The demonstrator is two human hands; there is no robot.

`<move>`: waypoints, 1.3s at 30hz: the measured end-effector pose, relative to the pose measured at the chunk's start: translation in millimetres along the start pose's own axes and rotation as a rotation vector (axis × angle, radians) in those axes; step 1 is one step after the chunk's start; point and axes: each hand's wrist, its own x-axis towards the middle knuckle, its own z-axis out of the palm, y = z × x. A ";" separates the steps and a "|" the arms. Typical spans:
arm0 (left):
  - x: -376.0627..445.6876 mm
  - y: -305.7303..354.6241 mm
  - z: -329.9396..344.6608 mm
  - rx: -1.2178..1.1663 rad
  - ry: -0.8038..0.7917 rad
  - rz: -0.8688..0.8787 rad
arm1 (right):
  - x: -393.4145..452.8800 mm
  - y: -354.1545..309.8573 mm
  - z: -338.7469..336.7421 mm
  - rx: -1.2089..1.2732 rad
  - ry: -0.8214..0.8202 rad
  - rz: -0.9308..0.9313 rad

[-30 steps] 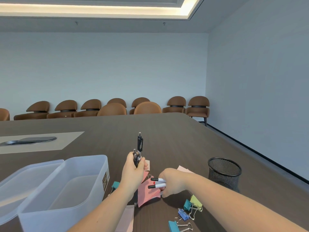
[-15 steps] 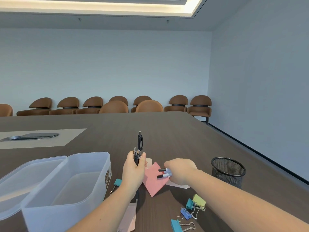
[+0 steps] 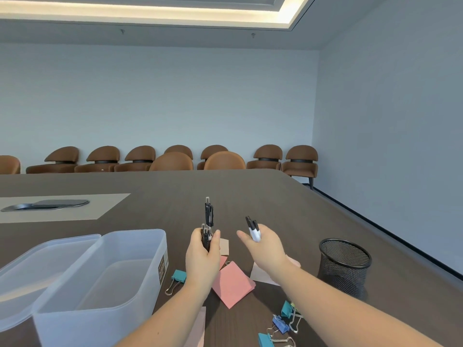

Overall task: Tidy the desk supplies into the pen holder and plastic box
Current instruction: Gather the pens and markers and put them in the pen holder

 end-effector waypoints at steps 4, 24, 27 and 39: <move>-6.2 -6.0 4.4 0.041 -0.048 0.005 | -11.0 11.9 15.1 0.388 -0.021 0.071; 8.7 -3.7 18.6 0.034 -0.005 -0.116 | -8.0 20.8 23.4 0.322 -0.017 0.093; 14.8 17.1 22.2 -0.022 0.000 -0.125 | 0.2 5.1 7.1 0.301 0.022 0.062; 10.7 109.3 121.9 -0.257 -0.281 -0.051 | 24.4 -2.6 -132.7 0.363 0.146 0.079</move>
